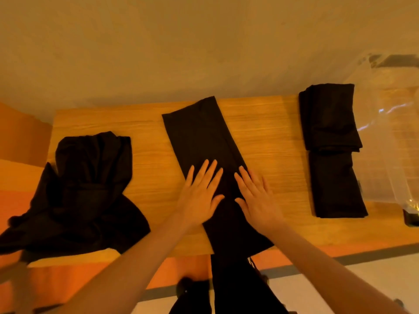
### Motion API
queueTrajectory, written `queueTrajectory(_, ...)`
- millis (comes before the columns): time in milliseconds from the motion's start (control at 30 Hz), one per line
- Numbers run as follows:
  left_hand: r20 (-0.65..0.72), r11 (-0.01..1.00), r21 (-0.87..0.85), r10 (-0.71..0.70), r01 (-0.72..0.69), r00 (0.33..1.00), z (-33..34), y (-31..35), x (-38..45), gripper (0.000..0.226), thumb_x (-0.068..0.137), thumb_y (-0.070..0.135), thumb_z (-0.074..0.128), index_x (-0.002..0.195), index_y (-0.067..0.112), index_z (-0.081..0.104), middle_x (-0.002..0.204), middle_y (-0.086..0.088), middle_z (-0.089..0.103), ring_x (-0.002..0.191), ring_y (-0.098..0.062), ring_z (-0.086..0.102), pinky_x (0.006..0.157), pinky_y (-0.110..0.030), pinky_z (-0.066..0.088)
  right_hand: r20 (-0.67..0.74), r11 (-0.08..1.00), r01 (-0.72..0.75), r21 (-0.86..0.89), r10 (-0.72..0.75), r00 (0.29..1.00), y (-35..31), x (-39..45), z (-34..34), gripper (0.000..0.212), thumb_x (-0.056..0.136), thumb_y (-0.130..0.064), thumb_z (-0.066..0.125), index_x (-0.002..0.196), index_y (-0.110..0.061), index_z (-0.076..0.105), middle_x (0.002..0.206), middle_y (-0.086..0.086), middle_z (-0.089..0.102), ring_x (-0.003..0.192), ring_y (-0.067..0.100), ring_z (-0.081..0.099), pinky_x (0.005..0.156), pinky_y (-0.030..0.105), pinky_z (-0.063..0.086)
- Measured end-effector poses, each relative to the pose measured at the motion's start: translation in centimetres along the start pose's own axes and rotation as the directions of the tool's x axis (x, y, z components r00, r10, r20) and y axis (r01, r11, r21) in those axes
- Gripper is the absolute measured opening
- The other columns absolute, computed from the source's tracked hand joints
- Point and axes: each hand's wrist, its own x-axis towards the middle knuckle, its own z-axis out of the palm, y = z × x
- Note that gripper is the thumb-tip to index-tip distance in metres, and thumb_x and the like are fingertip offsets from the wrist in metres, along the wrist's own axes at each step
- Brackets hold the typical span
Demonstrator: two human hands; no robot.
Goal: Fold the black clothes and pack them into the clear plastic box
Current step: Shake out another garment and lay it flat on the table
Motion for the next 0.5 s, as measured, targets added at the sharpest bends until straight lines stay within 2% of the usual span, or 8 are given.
queueTrajectory(33,0.018,1.000,0.008,0.001,-0.001,1.000,0.6,-0.1,-0.5,0.065,0.087,0.051,0.026,0.141,0.016,0.037,0.148,-0.008,0.036,0.138,-0.022,0.021,0.108,-0.048,0.018,0.051,0.998,0.052,-0.035,-0.050,0.997,1.0,0.2,0.3,0.055,0.097,-0.045,0.014,0.142,-0.014,0.026,0.149,0.005,0.032,0.138,0.018,0.018,0.108,0.048,0.034)
queueTrajectory(100,0.016,0.999,0.021,0.043,-0.043,0.999,1.0,-1.2,-0.6,0.063,0.089,0.051,0.024,0.143,0.020,0.031,0.150,-0.005,0.031,0.138,-0.019,0.015,0.109,-0.045,0.015,0.124,0.991,0.098,-0.089,-0.087,0.988,2.4,-0.2,0.7,0.059,0.098,-0.047,0.005,0.142,-0.015,0.025,0.149,0.005,0.033,0.139,0.018,0.018,0.111,0.044,0.025)
queueTrajectory(200,0.074,0.987,0.022,0.154,-0.156,0.985,0.3,-2.7,-0.5,0.061,0.093,0.051,0.017,0.148,0.025,0.005,0.152,0.002,-0.006,0.138,-0.016,-0.010,0.112,-0.040,-0.004,0.135,0.989,0.061,-0.136,-0.042,0.990,1.8,-2.0,1.3,0.064,0.097,-0.050,0.002,0.143,-0.011,0.022,0.150,0.009,0.030,0.139,0.021,0.019,0.110,0.041,0.013)
queueTrajectory(267,0.126,0.988,0.038,0.144,-0.150,0.982,-0.3,-3.1,-0.8,0.062,0.094,0.050,0.017,0.147,0.025,-0.003,0.149,0.002,-0.017,0.137,-0.015,-0.019,0.111,-0.040,-0.011,0.130,0.988,0.039,-0.150,-0.019,0.991,0.1,-3.4,2.0,0.066,0.096,-0.052,0.001,0.143,-0.010,0.022,0.150,0.010,0.028,0.139,0.025,0.025,0.111,0.044,0.015)
queueTrajectory(333,0.063,0.996,0.032,0.084,-0.086,0.994,-0.7,-2.4,-2.3,0.062,0.094,0.048,0.020,0.148,0.019,0.008,0.155,-0.005,0.000,0.142,-0.020,-0.005,0.113,-0.043,-0.004,0.097,0.990,0.017,-0.140,-0.003,0.995,-1.0,-4.8,2.4,0.067,0.096,-0.053,0.002,0.143,-0.010,0.023,0.150,0.008,0.025,0.141,0.025,0.022,0.114,0.045,0.015)
queueTrajectory(400,-0.026,0.998,0.036,0.043,-0.042,0.999,-0.4,-0.3,-4.9,0.063,0.090,0.045,0.025,0.143,0.012,0.031,0.151,-0.010,0.029,0.141,-0.025,0.022,0.111,-0.047,0.013,0.051,0.996,0.001,-0.095,0.004,0.999,-1.1,-6.0,2.2,0.065,0.097,-0.052,0.004,0.144,-0.011,0.020,0.151,0.006,0.020,0.144,0.020,0.003,0.114,0.044,0.007)
queueTrajectory(433,-0.045,0.998,0.011,0.057,-0.057,0.997,0.0,1.2,-6.2,0.063,0.088,0.045,0.027,0.139,0.011,0.039,0.147,-0.009,0.037,0.137,-0.025,0.031,0.110,-0.047,0.019,0.043,0.996,0.027,-0.088,-0.023,0.999,-0.8,-6.5,2.0,0.064,0.097,-0.052,0.005,0.144,-0.011,0.020,0.151,0.005,0.021,0.145,0.018,-0.003,0.114,0.042,0.005)
queueTrajectory(500,-0.012,0.991,-0.040,0.126,-0.126,0.992,1.0,4.0,-8.5,0.064,0.085,0.047,0.029,0.136,0.011,0.045,0.143,-0.007,0.043,0.134,-0.024,0.037,0.110,-0.045,0.024,0.073,0.979,0.162,-0.121,-0.154,0.985,-0.2,-7.8,1.7,0.062,0.097,-0.052,0.006,0.144,-0.013,0.021,0.150,0.005,0.026,0.144,0.015,-0.006,0.114,0.040,0.005)
